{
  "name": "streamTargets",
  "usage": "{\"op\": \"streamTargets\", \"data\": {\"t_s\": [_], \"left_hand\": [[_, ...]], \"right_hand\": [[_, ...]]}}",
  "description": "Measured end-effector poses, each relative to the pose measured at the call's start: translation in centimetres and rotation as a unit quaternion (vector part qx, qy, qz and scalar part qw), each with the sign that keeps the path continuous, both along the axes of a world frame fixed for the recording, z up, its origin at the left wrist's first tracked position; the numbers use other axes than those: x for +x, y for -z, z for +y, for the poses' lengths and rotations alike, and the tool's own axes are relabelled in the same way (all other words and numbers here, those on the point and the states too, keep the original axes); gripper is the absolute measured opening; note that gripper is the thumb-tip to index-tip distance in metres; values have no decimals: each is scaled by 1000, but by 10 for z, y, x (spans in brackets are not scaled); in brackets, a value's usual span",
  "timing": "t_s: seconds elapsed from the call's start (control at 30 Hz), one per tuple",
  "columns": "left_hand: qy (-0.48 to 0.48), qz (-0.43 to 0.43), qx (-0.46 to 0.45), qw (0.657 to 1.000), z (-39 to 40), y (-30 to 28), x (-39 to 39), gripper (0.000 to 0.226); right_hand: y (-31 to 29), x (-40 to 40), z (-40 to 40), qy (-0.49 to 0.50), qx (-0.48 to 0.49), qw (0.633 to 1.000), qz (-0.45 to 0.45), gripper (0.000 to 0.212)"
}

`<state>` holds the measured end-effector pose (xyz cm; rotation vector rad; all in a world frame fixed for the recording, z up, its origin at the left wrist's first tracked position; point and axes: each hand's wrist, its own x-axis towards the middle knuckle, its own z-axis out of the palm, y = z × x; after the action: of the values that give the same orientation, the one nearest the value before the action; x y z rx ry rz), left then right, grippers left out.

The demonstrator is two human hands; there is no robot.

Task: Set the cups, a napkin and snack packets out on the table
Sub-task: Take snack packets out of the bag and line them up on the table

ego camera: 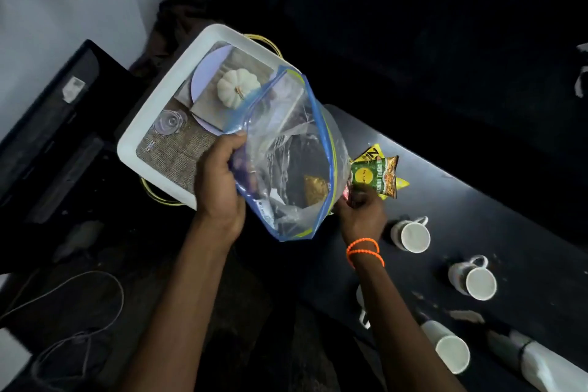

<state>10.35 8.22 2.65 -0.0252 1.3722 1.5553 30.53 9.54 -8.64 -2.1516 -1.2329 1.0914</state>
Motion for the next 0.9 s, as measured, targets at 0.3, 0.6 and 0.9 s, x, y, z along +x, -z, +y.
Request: {"op": "streamTargets", "data": {"t_s": [0.3, 0.6, 0.9], "left_hand": [[204, -170, 27, 964, 13, 12, 35, 35], [287, 345, -104, 887, 36, 37, 88, 23], [480, 47, -55, 874, 55, 33, 170, 39]], "right_hand": [[-85, 40, 32, -40, -125, 876, 464, 59], [-86, 64, 40, 26, -58, 900, 431, 30], [-73, 130, 40, -64, -2, 985, 157, 27]]}}
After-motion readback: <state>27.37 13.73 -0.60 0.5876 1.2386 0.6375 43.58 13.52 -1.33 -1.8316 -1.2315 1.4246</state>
